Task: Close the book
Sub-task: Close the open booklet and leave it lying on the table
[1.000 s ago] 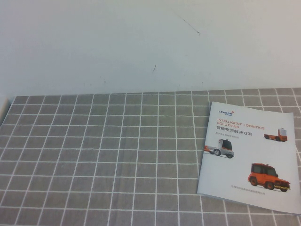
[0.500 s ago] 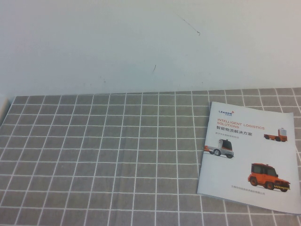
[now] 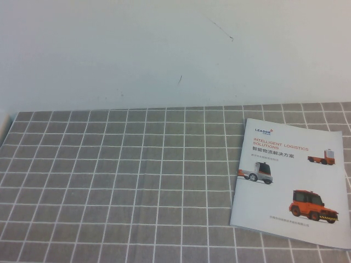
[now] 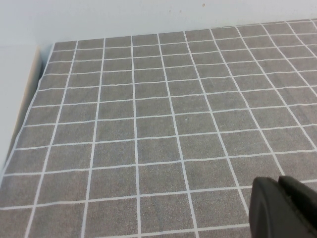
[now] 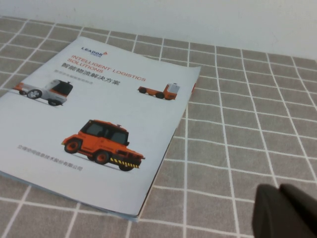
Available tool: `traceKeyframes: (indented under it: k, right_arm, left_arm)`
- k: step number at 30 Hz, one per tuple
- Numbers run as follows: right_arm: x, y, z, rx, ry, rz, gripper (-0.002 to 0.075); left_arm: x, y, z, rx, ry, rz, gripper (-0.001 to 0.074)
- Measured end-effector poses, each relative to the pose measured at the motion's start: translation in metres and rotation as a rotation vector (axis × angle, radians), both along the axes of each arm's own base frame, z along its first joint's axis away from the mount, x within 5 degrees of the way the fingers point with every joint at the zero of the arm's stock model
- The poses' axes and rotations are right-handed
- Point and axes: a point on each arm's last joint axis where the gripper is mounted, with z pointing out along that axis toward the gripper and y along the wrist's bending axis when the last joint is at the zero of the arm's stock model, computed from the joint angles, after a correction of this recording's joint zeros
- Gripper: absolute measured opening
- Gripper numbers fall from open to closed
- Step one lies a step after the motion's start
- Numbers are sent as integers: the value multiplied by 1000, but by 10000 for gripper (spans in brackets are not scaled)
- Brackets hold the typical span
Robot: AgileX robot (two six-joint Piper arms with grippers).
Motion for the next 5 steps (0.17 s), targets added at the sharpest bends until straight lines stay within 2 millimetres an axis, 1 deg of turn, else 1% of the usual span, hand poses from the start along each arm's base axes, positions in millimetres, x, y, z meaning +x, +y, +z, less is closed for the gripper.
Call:
traceKeyframes:
  k: [5]
  right_arm:
    - [0,0,0,0,0,0,-1]
  left_arm:
    - [0,0,0,0,0,0,-4]
